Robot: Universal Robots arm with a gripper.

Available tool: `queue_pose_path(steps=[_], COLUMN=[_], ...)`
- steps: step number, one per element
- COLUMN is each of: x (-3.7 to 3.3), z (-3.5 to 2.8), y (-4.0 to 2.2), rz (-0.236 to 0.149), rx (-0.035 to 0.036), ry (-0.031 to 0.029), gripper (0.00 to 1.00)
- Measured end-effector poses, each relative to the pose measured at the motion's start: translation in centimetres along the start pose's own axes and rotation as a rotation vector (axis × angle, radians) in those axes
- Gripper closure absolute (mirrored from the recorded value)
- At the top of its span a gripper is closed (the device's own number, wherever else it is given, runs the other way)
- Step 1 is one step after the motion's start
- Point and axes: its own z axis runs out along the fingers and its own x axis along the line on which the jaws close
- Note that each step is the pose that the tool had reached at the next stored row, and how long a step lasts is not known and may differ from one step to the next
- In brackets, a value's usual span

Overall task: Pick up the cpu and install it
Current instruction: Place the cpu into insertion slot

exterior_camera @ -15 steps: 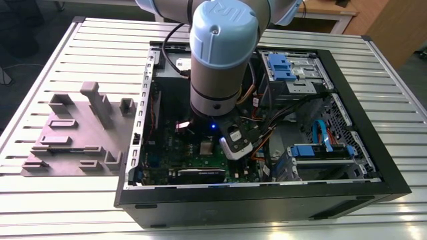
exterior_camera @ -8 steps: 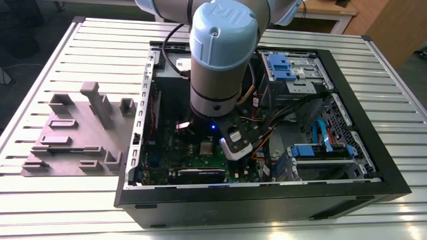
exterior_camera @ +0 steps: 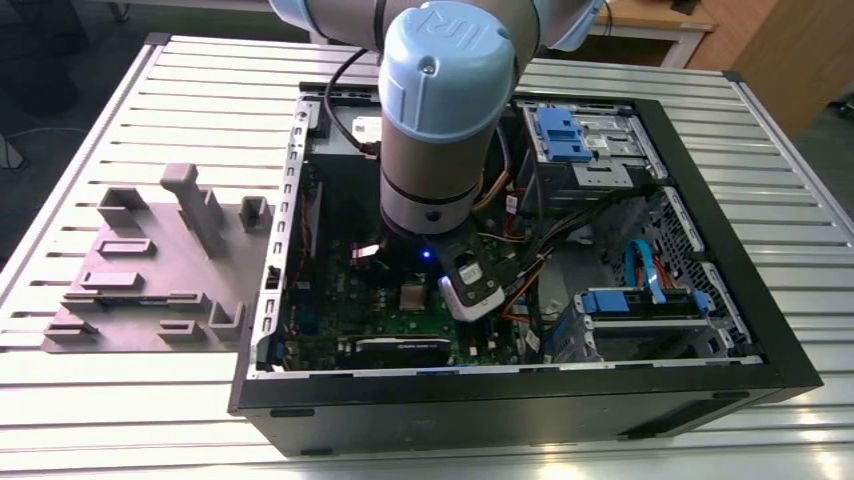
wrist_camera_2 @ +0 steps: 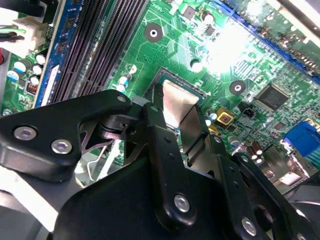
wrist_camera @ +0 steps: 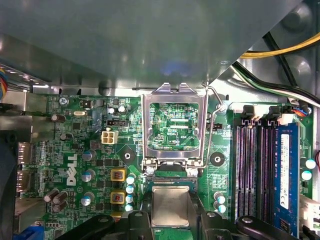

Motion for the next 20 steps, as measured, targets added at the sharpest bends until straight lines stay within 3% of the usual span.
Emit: queue_pose_path(steps=[13, 20], x=[-0.21, -0.21], z=[0.02, -0.01], y=[0.0, 0.0], rz=[0.0, 0.0], rx=[-0.0002, -0.0005], ry=[-0.0001, -0.0002], gripper=[0.62, 0.55])
